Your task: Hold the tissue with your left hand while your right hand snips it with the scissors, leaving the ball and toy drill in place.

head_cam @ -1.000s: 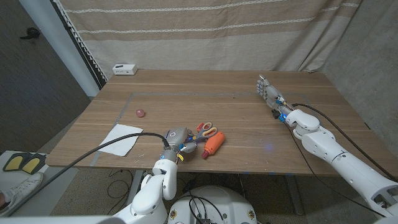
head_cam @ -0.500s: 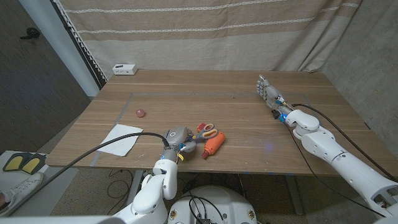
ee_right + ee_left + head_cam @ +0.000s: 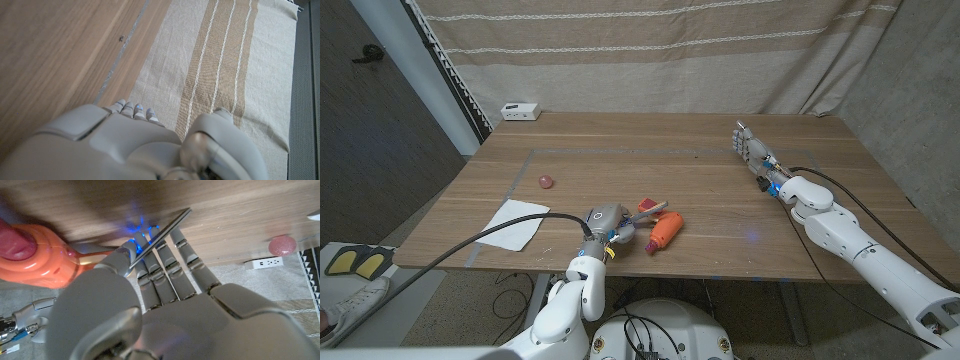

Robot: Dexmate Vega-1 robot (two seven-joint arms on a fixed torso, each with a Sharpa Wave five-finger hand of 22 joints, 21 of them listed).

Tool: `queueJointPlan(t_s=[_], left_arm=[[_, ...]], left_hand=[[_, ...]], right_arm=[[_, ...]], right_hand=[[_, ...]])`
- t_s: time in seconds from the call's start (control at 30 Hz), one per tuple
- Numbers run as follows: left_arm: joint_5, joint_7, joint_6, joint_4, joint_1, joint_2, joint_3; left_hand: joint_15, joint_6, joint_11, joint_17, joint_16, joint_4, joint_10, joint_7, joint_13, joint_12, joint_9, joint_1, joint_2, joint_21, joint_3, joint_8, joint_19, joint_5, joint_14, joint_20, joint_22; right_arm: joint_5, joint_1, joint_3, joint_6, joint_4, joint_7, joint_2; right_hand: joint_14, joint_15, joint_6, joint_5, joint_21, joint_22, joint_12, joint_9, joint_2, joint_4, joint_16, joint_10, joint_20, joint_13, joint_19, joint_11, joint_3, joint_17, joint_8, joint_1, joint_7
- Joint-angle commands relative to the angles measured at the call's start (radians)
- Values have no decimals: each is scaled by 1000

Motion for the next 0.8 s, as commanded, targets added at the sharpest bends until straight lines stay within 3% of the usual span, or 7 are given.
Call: queueJointPlan(t_s=[0.03,0.1,0.2,0.4,0.8], left_arm=[[-32,64,-24,-5,23,5,-19],[-34,91,-37,-4,32,6,-24],[-41,130,-54,-3,47,5,-35],[-66,242,-114,13,86,-4,-65],[-129,334,-206,14,132,-3,-120]], left_hand=[[-49,-26,-16,5,8,5,35,2,2,6,12,-6,12,14,5,-2,17,14,22,-88,7],[-49,-48,-17,5,8,11,36,4,3,5,18,-13,17,19,4,-7,17,17,29,-88,9],[-49,-92,-17,4,2,40,38,14,9,1,48,-43,48,35,-2,-9,16,30,42,-88,13],[-48,-141,-17,3,-5,60,38,43,15,-1,75,-65,79,53,-2,-15,22,41,50,-88,16],[-49,-112,-15,-2,-14,57,46,21,-1,-11,87,-80,68,69,-4,0,28,47,53,-91,15]], right_arm=[[3,1,-1,-2,2,5,1],[1,2,-3,-1,2,6,1],[0,2,-3,-5,-2,6,-1],[0,2,-4,-8,-8,5,-3],[0,1,-3,-7,-12,4,-3]], right_hand=[[-179,-4,-36,-1,4,3,6,4,5,0,7,-94,4,1,-90,4,5,3,4,9,12],[-179,-4,-36,-2,4,3,6,4,5,0,7,-93,5,1,-90,4,5,3,3,9,11],[-179,-3,-36,-2,4,3,6,4,6,0,7,-93,3,1,-89,4,5,3,4,9,12],[-178,-4,-36,-3,5,3,7,4,6,0,7,-93,3,1,-88,5,6,3,4,9,12],[-179,-3,-36,-4,5,3,7,4,7,0,7,-94,3,1,-87,5,7,3,4,10,12]])
